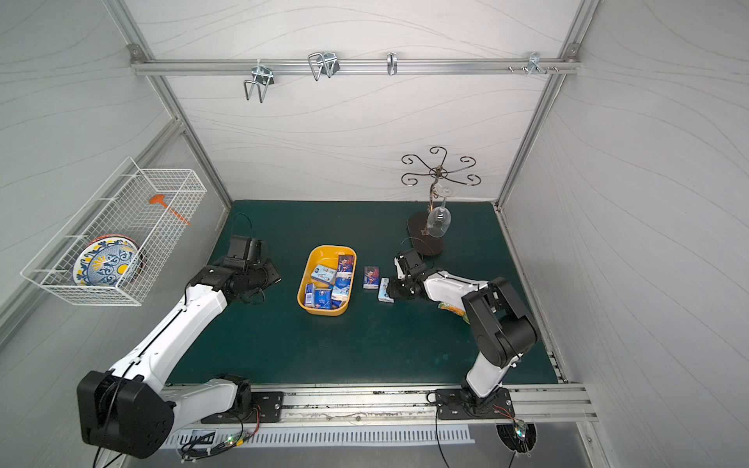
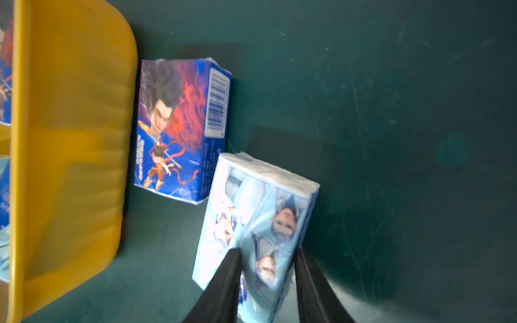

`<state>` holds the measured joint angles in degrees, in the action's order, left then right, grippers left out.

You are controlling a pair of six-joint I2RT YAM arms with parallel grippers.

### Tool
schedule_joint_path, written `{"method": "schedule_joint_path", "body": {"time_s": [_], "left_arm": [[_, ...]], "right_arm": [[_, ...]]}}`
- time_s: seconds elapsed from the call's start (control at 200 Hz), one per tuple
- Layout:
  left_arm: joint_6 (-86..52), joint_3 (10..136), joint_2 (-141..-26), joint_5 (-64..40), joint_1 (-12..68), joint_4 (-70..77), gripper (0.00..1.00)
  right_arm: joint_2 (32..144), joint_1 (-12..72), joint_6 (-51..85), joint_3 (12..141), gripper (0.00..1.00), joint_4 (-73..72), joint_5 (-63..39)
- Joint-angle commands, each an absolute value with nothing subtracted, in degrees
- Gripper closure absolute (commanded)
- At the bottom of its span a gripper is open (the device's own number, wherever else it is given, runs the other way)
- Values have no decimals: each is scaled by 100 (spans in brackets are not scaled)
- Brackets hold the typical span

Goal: Take the pocket tissues out of the storage box
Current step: Place the pocket tissues at the center of the board.

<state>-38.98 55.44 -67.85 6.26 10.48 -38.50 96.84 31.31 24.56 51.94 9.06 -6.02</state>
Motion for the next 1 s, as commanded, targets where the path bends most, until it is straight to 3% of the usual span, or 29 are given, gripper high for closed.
{"method": "schedule_joint_path", "body": {"time_s": [0.0,0.996], "left_arm": [[-3767,5737,-6689,701,1081,-3760,57],[-3665,5744,-6590,730,1083,-3981,56]], "right_arm": [[9942,3015,1953,5461,64,1505,-514],[10899,2843,1020,6871,57,2351,-568]]}}
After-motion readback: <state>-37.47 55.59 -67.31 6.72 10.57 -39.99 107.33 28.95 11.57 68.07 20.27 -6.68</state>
